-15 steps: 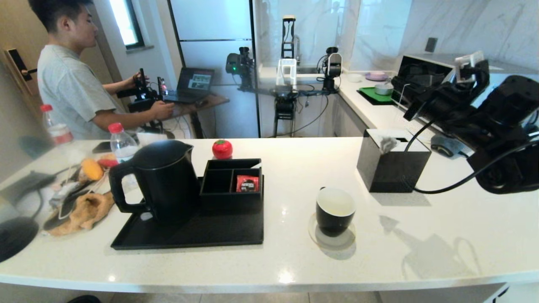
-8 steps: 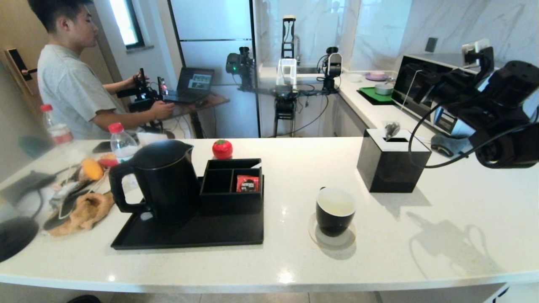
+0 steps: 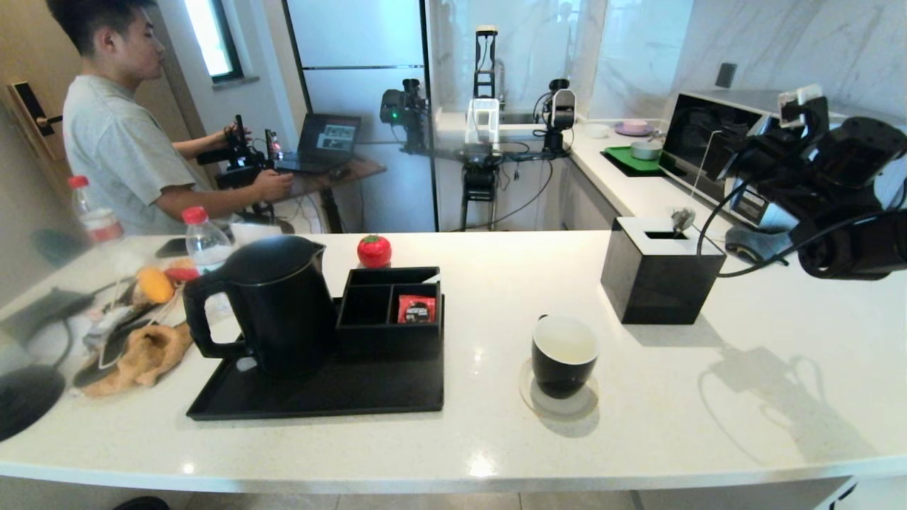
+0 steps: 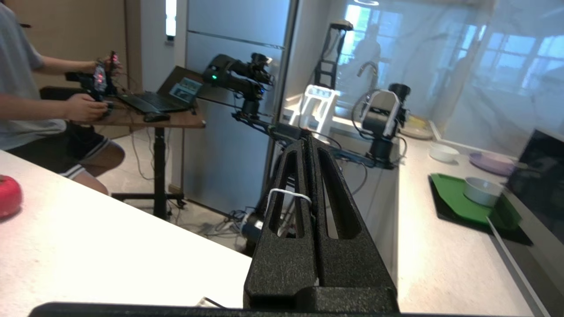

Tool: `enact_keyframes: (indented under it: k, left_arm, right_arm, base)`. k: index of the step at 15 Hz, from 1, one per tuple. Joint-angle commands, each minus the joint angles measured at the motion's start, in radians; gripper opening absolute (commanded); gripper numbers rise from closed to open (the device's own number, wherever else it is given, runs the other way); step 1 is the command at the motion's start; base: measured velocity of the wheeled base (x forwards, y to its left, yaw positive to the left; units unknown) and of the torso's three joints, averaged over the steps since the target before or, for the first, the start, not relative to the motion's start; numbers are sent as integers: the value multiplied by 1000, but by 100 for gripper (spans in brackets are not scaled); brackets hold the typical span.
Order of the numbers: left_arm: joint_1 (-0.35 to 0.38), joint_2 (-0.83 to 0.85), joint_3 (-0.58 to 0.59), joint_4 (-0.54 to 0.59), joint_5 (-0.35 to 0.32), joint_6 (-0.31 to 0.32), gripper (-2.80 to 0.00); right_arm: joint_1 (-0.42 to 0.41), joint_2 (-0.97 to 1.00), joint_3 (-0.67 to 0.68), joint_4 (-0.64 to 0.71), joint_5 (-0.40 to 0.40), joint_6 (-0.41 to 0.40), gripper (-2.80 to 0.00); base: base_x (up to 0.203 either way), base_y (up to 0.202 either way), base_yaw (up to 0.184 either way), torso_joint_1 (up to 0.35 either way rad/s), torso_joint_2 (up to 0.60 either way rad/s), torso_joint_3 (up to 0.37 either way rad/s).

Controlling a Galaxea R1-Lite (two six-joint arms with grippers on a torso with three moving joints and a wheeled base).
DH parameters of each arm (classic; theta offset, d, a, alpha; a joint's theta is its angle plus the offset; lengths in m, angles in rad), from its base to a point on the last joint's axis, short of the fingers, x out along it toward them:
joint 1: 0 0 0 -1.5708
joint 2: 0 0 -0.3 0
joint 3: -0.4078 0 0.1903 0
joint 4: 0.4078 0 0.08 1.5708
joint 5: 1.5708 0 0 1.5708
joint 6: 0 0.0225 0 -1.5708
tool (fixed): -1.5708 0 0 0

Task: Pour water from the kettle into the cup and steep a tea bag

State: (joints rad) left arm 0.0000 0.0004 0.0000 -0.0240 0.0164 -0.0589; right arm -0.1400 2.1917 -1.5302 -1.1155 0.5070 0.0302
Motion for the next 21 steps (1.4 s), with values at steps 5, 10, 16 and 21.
enact_keyframes:
  k: [5,10,16,21]
  left_arm:
    - [0,0,0,-1,0,-1,-280]
    - [0,0,0,-1,0,-1,-280]
    - [0,0,0,-1,0,-1,-280]
    - [0,0,0,-1,0,-1,-280]
  right_arm:
    - [-19,36,-2,-9,4,0,-280]
    - [-3,39,-2,-7,6,0,-280]
    - [13,56,41,-30,4,-7,-280]
    - [13,57,157,-100,5,-7,-280]
  base:
    - [0,0,0,0,0,0]
    - [0,0,0,0,0,0]
    - [0,0,0,0,0,0]
    - [0,0,0,0,0,0]
